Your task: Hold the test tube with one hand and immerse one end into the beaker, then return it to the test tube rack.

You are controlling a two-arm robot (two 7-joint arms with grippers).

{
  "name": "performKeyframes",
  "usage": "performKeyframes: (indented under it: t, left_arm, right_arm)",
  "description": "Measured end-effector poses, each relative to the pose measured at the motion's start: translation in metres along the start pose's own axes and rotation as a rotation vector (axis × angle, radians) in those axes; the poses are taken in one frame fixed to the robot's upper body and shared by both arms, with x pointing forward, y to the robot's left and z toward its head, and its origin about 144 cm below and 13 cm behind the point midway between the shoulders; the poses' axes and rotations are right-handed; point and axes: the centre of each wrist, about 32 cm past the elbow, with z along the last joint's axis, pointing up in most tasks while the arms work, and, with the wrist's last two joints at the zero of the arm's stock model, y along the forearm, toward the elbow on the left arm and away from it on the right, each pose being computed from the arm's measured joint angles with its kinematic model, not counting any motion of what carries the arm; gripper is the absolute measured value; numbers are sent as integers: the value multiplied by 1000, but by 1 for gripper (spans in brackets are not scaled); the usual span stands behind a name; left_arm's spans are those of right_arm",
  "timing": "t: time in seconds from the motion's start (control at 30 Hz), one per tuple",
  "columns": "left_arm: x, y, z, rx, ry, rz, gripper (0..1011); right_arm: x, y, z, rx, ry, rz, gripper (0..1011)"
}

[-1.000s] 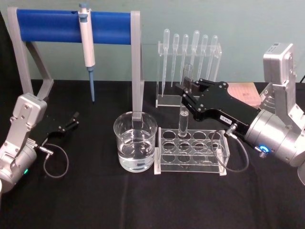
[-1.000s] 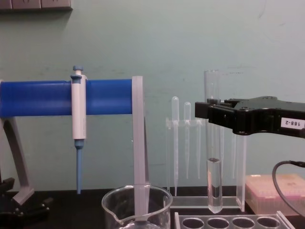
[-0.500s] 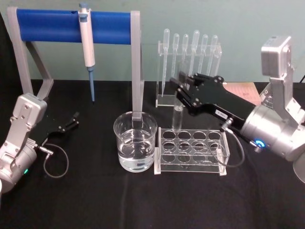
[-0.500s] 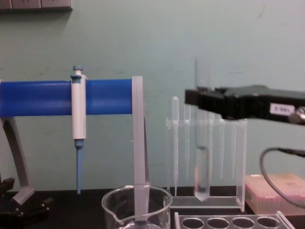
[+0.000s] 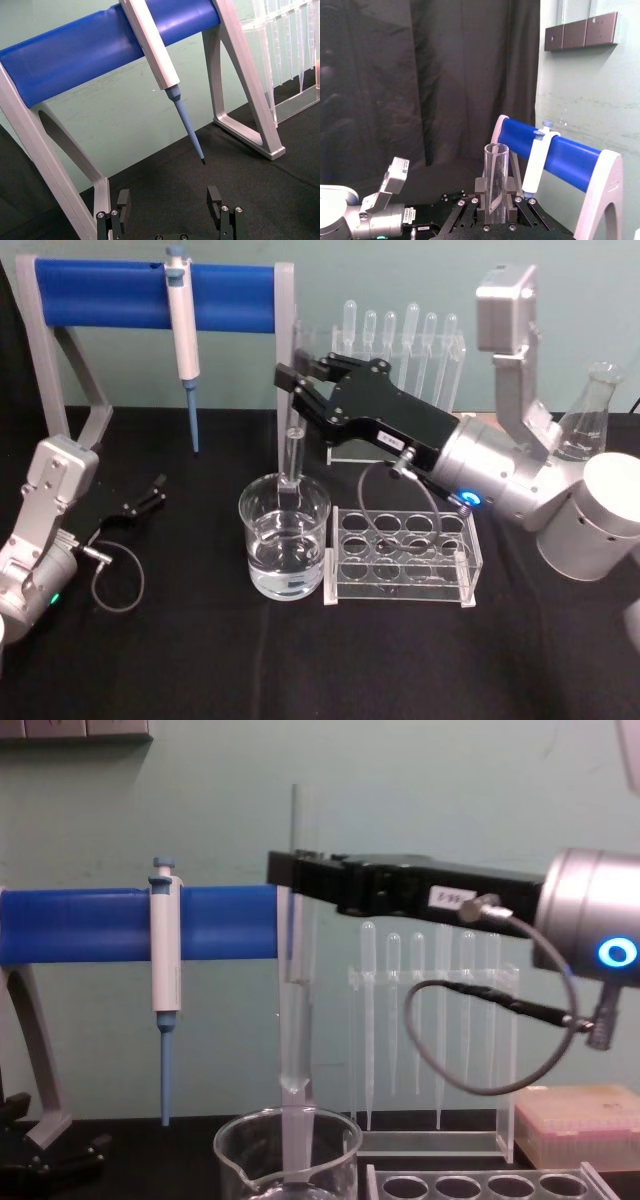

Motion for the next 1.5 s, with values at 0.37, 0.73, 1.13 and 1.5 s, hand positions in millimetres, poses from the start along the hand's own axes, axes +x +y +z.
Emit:
performKeyframes:
  t: [0.37, 0.73, 1.13, 1.5]
  left_arm:
    - [0, 0, 0, 0, 0, 0, 1000]
    - [0, 0, 0, 0, 0, 0, 1000]
    - [0, 0, 0, 0, 0, 0, 1000]
    - [0, 0, 0, 0, 0, 0, 1000]
  right_arm:
    - [0, 12, -42, -55, 24, 25, 224]
    - [-4, 7, -88, -117, 16, 17, 225]
    - [-7, 2, -98, -111, 32, 7, 224]
    - [-8, 2, -98, -115, 31, 7, 225]
